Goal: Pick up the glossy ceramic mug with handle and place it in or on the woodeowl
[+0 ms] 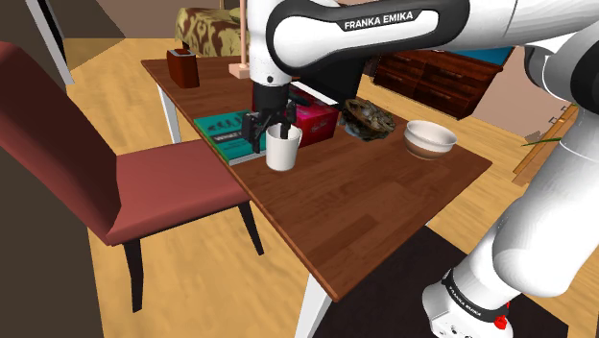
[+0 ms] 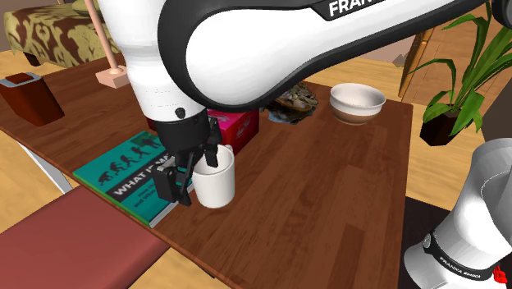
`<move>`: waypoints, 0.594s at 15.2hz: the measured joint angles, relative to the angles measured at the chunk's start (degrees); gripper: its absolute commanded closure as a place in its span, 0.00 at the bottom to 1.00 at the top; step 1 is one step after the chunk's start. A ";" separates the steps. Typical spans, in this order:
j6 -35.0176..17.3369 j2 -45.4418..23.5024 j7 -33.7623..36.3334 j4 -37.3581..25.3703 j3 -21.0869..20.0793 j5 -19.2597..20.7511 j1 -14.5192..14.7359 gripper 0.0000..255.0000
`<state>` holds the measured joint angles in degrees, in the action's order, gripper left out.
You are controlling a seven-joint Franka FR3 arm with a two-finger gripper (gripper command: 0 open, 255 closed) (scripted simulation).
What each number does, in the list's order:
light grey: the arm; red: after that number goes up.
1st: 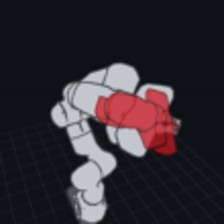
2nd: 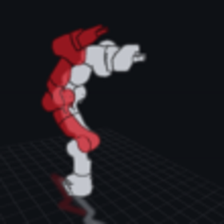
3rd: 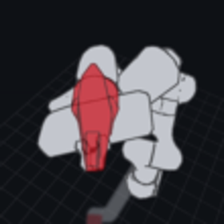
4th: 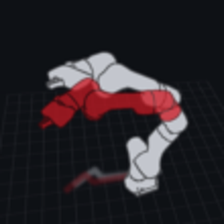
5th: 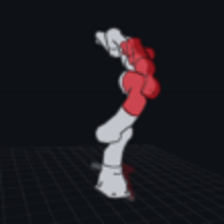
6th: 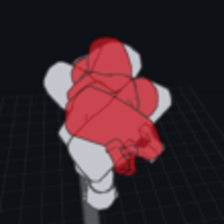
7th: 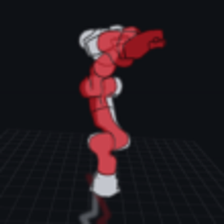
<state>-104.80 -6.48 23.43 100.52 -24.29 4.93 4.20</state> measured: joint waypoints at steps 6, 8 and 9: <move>-0.65 0.03 -0.03 0.65 0.03 0.00 -0.05 0.00; -0.65 0.03 -0.03 0.65 0.03 0.00 -0.05 1.00; -0.65 0.03 -0.03 0.65 0.03 0.00 -0.05 1.00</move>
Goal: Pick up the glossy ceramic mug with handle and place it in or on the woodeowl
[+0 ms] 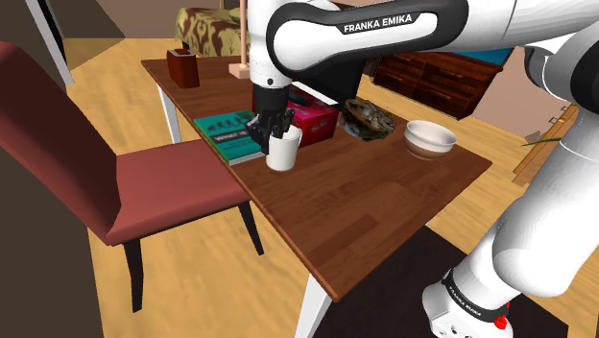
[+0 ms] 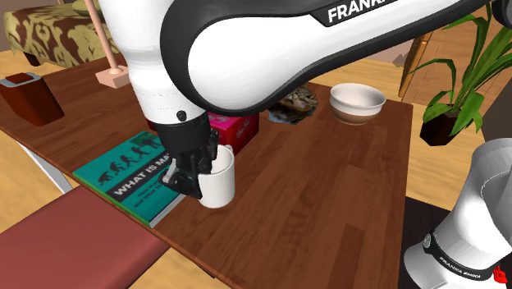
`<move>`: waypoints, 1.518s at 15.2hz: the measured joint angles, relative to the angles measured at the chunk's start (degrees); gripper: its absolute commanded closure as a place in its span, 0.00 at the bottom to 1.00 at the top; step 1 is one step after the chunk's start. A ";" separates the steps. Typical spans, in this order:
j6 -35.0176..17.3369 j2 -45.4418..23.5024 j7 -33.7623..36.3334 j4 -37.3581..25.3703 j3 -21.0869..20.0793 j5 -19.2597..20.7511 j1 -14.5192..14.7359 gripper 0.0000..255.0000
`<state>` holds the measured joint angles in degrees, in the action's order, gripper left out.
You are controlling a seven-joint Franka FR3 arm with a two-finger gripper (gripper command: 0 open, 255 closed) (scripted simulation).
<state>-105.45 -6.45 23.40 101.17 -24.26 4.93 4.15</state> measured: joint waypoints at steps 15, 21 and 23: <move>4.39 0.21 -0.19 -4.21 -0.10 -0.17 0.10 1.00; 9.09 0.11 -0.45 -9.01 -0.15 -0.19 0.19 1.00; 10.49 0.22 -0.59 -10.31 -0.14 -0.25 0.17 1.00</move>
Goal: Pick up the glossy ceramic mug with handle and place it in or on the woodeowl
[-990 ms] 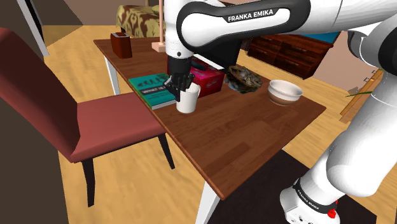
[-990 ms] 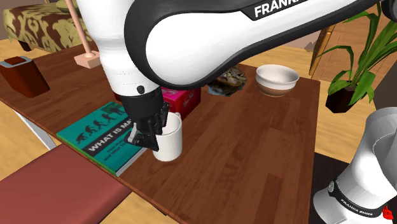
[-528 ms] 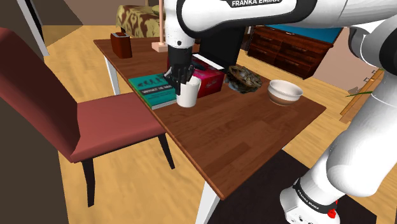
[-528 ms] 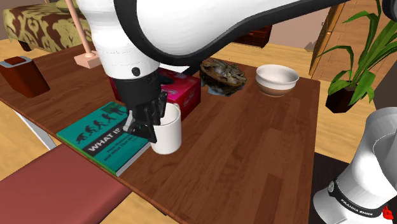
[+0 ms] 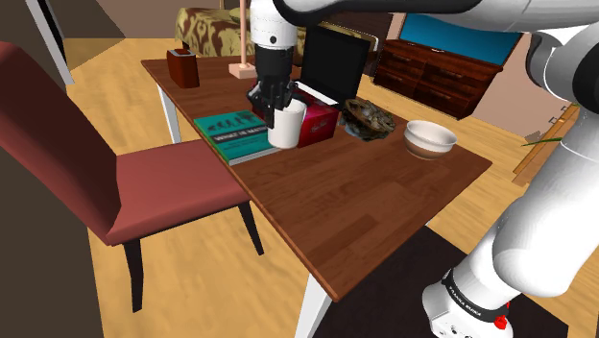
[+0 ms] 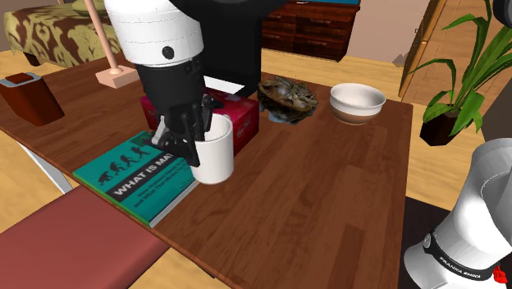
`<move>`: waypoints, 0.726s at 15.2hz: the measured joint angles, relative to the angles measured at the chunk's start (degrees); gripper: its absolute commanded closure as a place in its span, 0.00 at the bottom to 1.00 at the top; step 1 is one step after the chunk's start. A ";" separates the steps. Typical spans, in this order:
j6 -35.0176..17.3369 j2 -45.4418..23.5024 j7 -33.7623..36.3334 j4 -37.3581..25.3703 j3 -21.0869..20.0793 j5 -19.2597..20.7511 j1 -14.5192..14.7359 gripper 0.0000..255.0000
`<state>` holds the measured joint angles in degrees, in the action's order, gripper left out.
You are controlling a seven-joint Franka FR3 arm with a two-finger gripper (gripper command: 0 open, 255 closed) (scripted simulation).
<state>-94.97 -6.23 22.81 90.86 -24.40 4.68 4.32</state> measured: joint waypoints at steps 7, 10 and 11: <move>6.00 -1.52 0.27 -7.38 -0.27 0.62 0.57 1.00; 8.71 -2.54 0.32 -11.01 -0.35 1.06 0.86 1.00; 9.64 -2.80 0.37 -12.18 -0.39 1.18 0.97 1.00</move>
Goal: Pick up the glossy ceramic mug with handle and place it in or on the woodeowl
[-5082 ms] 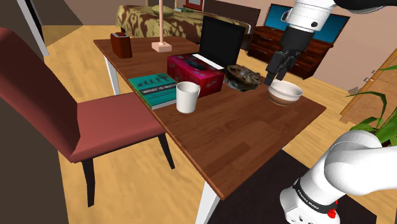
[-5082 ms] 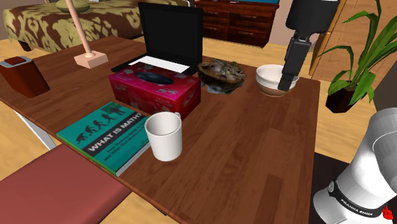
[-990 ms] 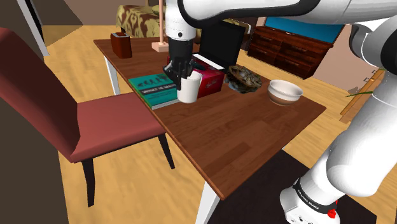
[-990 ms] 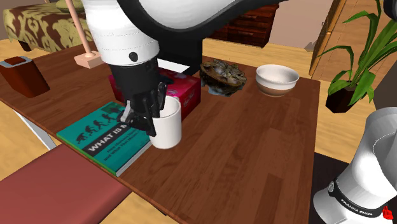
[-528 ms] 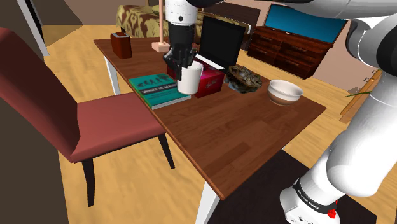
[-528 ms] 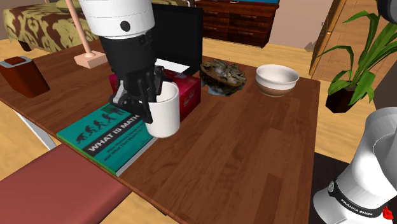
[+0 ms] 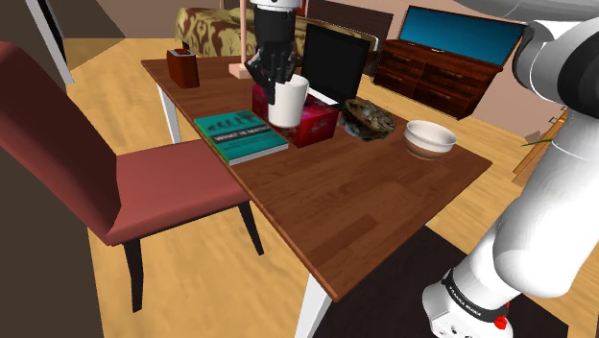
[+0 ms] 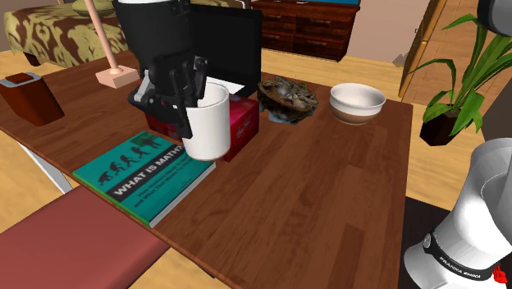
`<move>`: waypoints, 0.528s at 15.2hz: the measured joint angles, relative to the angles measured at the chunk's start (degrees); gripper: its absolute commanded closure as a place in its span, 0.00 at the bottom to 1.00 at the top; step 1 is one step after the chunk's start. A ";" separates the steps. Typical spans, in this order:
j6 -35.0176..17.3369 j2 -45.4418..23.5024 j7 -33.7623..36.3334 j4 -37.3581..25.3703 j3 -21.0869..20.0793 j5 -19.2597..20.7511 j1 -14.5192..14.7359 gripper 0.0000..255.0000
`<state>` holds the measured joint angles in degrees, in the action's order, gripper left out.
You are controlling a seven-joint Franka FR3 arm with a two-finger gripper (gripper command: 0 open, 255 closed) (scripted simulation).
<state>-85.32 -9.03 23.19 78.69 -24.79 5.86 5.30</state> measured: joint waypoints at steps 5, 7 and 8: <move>4.60 -1.70 0.23 -6.15 -0.22 0.79 0.70 1.00; 6.38 -2.57 0.38 -8.72 -0.33 1.20 1.10 1.00; 6.63 -2.43 -0.22 -8.87 -0.12 1.12 0.70 1.00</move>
<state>-78.69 -11.45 22.97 69.82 -24.91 6.98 6.00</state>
